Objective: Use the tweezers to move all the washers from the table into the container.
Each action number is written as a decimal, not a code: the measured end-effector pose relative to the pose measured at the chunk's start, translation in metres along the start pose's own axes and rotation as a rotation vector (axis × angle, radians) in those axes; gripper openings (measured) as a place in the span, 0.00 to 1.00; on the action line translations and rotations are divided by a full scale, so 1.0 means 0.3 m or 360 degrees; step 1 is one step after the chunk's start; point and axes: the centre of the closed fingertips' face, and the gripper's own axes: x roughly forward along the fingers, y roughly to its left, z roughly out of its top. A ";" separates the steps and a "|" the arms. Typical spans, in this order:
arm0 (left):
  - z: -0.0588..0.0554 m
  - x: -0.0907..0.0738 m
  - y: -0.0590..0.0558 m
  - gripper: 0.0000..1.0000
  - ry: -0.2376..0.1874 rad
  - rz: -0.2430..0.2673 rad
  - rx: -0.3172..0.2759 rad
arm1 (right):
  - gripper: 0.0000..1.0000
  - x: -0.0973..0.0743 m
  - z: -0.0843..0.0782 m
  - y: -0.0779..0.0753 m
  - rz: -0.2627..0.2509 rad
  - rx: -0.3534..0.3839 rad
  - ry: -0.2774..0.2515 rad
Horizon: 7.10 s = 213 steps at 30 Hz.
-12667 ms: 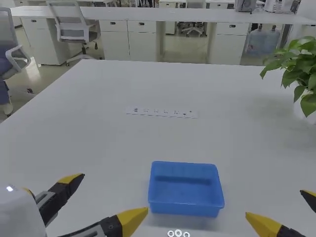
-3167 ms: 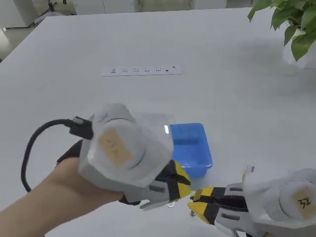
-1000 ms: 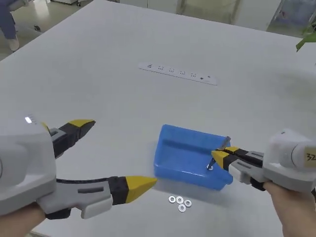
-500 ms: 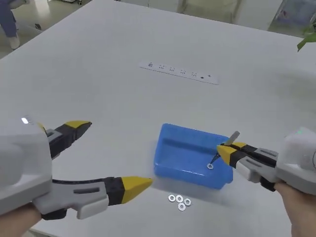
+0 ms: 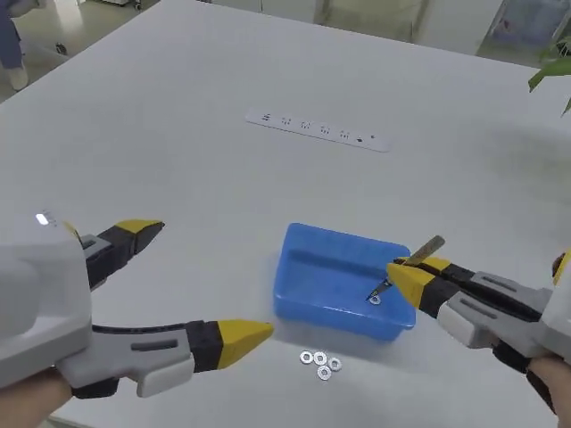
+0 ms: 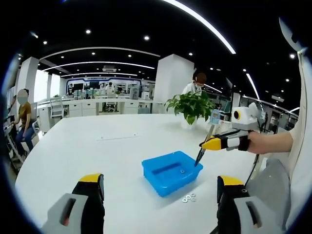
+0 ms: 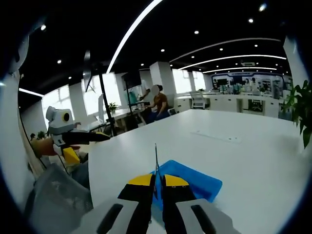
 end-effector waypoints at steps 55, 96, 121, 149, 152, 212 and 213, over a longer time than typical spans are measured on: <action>-0.019 0.008 -0.021 0.97 0.0048 -0.0055 0.0024 | 0.03 0.075 -0.295 0.100 0.0391 -0.0427 0.0576; -0.018 -0.012 -0.011 0.97 0.0023 -0.0033 0.0030 | 0.02 0.021 -0.131 0.124 0.0495 -0.0643 0.0581; -0.022 -0.028 -0.004 0.96 0.0030 -0.0011 0.0037 | 0.02 0.144 -0.127 -0.182 -0.0042 0.0132 0.0539; -0.029 -0.031 -0.003 0.96 0.0039 -0.0015 0.0037 | 0.02 0.147 -0.149 -0.176 -0.0086 -0.0056 0.0584; -0.029 -0.031 -0.003 0.96 0.0040 -0.0015 0.0038 | 0.02 0.139 -0.125 -0.165 -0.0078 -0.0121 0.0550; -0.041 -0.026 -0.019 0.95 0.0072 -0.0050 0.0051 | 0.03 0.091 -0.292 0.140 0.0314 -0.0259 0.0764; -0.041 -0.026 -0.018 0.95 0.0073 -0.0049 0.0052 | 0.03 0.092 -0.295 0.140 0.0314 -0.0265 0.0767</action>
